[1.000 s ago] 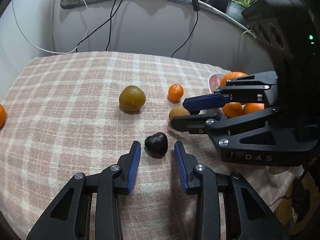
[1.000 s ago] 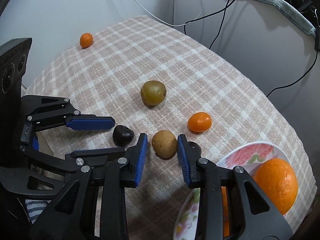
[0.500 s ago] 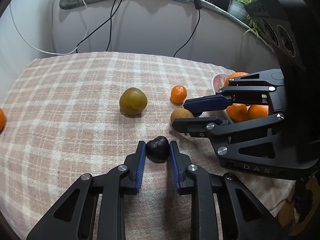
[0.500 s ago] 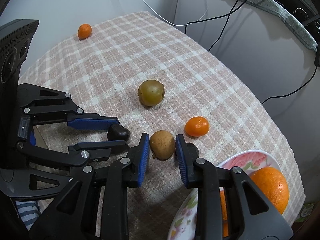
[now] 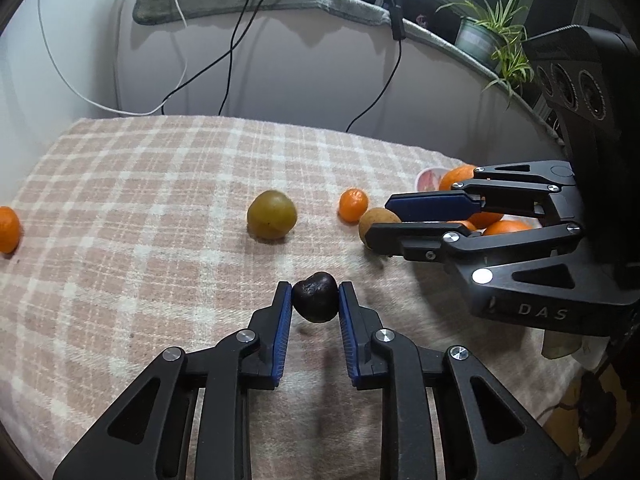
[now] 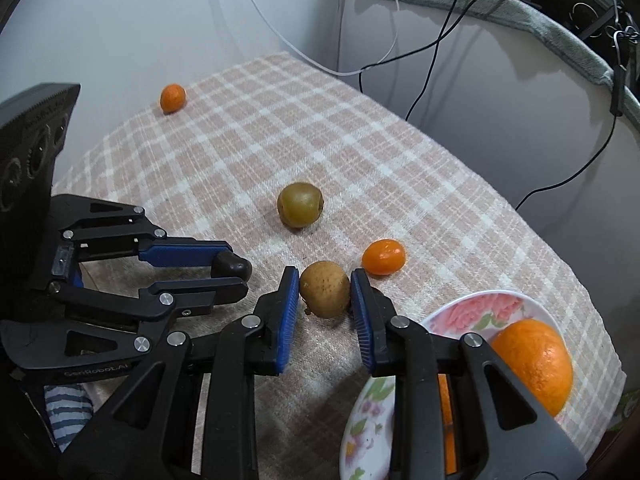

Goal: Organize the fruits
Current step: 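Carry the plum into the plate with the left tool while the right tool places the kiwi beside it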

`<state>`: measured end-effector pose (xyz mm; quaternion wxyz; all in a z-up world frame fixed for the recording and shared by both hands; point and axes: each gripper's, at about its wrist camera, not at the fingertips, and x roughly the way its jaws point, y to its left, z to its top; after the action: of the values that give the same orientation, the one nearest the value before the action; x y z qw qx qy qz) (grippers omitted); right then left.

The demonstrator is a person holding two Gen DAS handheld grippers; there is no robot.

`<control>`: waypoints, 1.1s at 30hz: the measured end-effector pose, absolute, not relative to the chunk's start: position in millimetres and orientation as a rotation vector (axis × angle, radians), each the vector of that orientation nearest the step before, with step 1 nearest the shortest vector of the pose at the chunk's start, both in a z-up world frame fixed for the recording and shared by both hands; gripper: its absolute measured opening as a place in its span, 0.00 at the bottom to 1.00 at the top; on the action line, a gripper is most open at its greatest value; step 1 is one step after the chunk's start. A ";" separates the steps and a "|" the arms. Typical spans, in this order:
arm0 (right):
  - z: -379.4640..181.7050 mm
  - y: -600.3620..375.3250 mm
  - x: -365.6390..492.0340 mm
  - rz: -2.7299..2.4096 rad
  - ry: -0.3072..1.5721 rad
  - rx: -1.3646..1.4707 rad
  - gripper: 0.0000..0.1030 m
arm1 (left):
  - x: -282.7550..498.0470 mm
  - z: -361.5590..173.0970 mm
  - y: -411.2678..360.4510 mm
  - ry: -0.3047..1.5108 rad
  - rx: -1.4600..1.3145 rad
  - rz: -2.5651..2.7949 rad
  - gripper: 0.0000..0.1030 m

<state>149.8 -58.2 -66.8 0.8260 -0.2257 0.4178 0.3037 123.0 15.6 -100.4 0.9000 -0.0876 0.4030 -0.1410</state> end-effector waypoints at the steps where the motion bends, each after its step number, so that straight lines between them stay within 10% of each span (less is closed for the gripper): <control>1: -63.4 -60.2 147.9 0.648 0.881 -0.472 0.27 | 122.1 -98.6 14.0 0.831 -0.181 -0.293 0.21; 33: -4.0 -215.2 132.2 0.466 0.755 -0.165 0.27 | 125.6 -69.8 -87.1 0.808 -0.098 -0.471 0.21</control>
<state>132.2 -215.2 -4.0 0.8998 -0.0798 0.3650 0.2252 125.6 -87.1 -69.8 0.8915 -0.0472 0.3892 -0.2268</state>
